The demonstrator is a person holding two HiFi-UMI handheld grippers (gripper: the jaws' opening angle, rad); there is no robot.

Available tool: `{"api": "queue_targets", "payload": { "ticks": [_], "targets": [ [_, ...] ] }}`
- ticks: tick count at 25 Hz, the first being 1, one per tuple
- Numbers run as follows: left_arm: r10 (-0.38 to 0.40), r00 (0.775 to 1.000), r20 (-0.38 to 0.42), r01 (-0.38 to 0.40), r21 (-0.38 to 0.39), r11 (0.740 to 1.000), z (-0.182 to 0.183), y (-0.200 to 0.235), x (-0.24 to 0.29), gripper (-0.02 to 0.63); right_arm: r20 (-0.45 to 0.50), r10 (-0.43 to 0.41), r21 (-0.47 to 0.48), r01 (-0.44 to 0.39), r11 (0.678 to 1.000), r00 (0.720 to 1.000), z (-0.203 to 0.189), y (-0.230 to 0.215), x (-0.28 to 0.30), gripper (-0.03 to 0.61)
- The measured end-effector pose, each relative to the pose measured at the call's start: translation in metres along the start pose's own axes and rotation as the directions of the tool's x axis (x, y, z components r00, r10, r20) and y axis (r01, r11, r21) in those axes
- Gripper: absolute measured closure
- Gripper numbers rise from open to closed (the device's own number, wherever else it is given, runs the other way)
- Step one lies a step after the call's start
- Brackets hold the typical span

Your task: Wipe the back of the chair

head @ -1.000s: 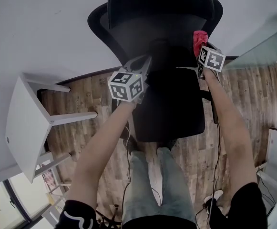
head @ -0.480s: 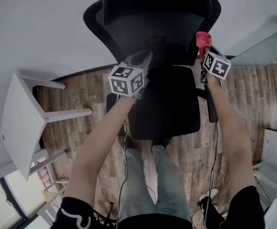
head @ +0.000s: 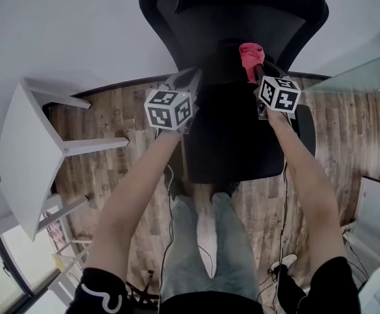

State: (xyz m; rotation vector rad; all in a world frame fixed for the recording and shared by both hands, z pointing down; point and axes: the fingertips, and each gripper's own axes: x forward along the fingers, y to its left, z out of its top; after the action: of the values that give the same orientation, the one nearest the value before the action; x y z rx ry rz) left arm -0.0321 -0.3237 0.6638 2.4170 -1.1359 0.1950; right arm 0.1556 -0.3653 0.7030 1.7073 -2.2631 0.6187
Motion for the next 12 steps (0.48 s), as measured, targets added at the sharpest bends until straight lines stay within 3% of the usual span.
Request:
{"api": "queue_targets", "payload": {
  "ticks": [5, 12],
  "targets": [
    [0.020, 1.000, -0.017, -0.021, -0.011, 1.000, -0.010, 0.052, -0.039, 0.589, -0.045, 0.149, 0.005, -0.149, 0.989, 0.988, -0.028, 0.091, 0.037, 0.511],
    [0.040, 0.998, -0.047, -0.040, -0.002, 0.999, -0.018, 0.106, -0.077, 0.589, -0.070, 0.189, 0.024, -0.188, 0.982, 0.979, -0.052, 0.177, 0.077, 0.511]
  ]
}}
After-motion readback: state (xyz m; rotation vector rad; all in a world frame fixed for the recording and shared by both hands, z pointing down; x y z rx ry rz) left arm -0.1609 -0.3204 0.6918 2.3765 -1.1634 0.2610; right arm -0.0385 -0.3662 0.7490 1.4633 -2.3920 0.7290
